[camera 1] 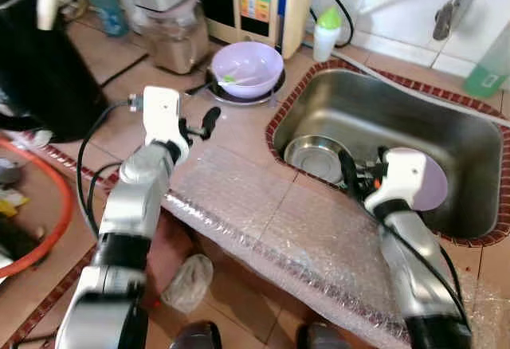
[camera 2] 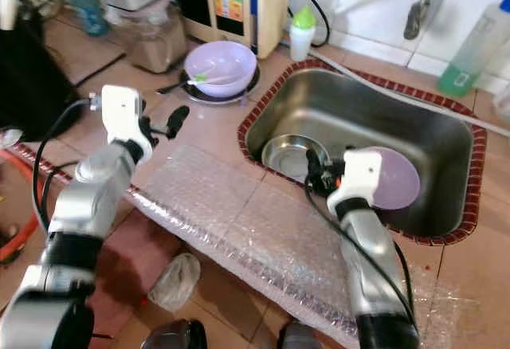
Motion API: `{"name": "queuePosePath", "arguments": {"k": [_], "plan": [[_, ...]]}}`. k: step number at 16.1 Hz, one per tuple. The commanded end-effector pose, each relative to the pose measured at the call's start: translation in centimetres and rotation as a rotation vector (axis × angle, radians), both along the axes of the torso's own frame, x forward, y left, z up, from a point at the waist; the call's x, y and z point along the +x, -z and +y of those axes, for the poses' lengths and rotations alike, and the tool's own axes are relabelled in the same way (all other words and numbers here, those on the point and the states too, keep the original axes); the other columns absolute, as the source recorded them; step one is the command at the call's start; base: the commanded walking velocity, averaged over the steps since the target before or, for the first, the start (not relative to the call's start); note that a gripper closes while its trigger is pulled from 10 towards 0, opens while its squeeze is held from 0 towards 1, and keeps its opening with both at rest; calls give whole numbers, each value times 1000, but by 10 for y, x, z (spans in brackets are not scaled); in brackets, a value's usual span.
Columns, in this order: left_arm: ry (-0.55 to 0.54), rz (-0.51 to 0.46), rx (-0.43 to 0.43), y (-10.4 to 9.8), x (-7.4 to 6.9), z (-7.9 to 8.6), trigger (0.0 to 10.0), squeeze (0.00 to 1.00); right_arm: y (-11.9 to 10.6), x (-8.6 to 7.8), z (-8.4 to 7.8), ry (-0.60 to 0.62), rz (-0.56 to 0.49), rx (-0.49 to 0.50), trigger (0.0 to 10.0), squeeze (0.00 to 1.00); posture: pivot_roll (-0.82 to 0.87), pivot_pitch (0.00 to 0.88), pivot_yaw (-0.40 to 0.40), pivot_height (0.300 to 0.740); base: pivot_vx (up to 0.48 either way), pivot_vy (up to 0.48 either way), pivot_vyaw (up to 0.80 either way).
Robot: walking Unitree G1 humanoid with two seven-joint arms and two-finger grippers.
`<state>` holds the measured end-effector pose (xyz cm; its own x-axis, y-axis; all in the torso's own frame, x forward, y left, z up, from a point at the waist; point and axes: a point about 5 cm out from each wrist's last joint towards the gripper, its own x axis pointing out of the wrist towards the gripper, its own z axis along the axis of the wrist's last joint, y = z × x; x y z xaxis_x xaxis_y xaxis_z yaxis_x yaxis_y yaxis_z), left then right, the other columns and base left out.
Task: Kitchen organization
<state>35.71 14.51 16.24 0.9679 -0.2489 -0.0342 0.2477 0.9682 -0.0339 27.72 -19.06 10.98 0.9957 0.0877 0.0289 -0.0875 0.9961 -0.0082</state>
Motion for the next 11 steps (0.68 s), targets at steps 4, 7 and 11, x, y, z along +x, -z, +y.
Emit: {"name": "queuePosePath", "arguments": {"k": [4, 7, 11], "plan": [[-26, 30, 1, -1, 19, -1, 10000, 161, -6, -22, 9, -60, 51, -34, 10000, 0, -224, 247, 80, 740, 0, 0, 0], [-67, 42, -57, -4, 29, -1, 10000, 125, -24, -34, 29, -183, 8, 18, 10000, 0, -239, 255, 80, 740, 0, 0, 0], [-86, 24, -104, -12, 36, 0, 10000, 122, -34, -50, 46, -326, 0, 24, 10000, 0, -245, 250, 83, 740, 0, 0, 0]]}}
